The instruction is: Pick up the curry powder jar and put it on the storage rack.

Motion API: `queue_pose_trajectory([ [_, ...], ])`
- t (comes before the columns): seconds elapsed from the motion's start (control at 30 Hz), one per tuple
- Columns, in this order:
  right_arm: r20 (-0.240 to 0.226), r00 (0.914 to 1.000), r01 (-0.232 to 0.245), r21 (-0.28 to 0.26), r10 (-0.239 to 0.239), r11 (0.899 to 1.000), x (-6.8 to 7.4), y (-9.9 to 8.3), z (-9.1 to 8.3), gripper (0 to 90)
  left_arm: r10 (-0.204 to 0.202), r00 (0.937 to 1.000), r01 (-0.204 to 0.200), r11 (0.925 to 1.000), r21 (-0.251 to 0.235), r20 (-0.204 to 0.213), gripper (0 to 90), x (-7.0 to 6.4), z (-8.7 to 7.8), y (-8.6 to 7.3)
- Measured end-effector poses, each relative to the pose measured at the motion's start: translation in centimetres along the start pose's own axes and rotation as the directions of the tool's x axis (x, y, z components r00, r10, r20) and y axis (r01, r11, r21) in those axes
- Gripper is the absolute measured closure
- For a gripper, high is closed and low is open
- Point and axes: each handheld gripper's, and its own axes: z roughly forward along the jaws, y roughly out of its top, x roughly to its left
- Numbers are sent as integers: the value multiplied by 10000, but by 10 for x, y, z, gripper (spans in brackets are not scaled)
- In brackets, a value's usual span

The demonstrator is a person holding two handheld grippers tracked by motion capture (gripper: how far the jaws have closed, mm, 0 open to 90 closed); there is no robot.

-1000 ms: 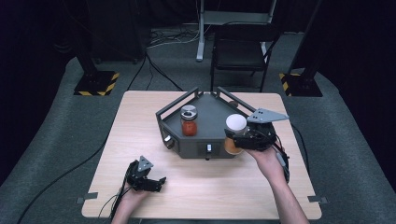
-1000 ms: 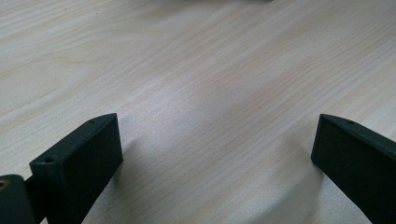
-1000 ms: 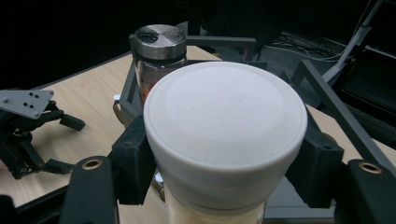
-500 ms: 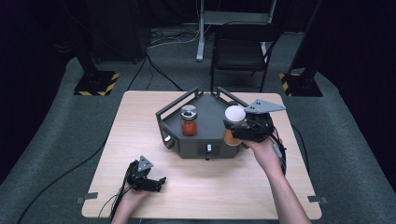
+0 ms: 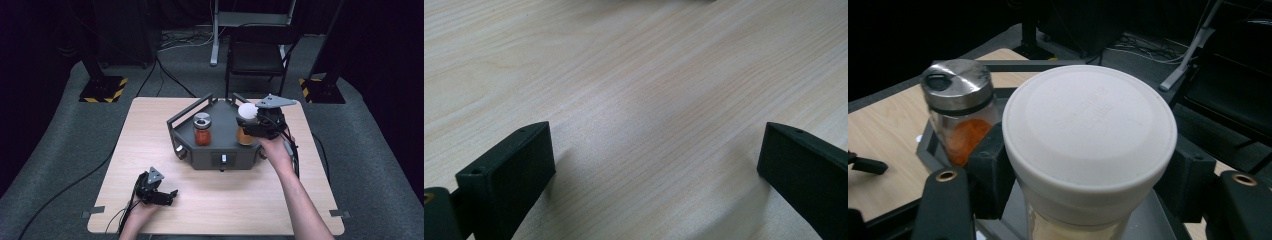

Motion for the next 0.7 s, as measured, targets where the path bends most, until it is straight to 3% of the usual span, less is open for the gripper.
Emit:
queue_pose_trajectory([
  [0.3, 337, 9982, -506, 212, 499, 9985, -6, -1, 16, 327, 2, 10000, -2, 10000, 1, 0, 16, 0, 0, 0],
  [0.7, 245, 9941, -1072, 592, 1059, 9925, -21, -1, 28, 326, 0, 10000, 0, 10000, -1, 2, 16, 0, 0, 0],
])
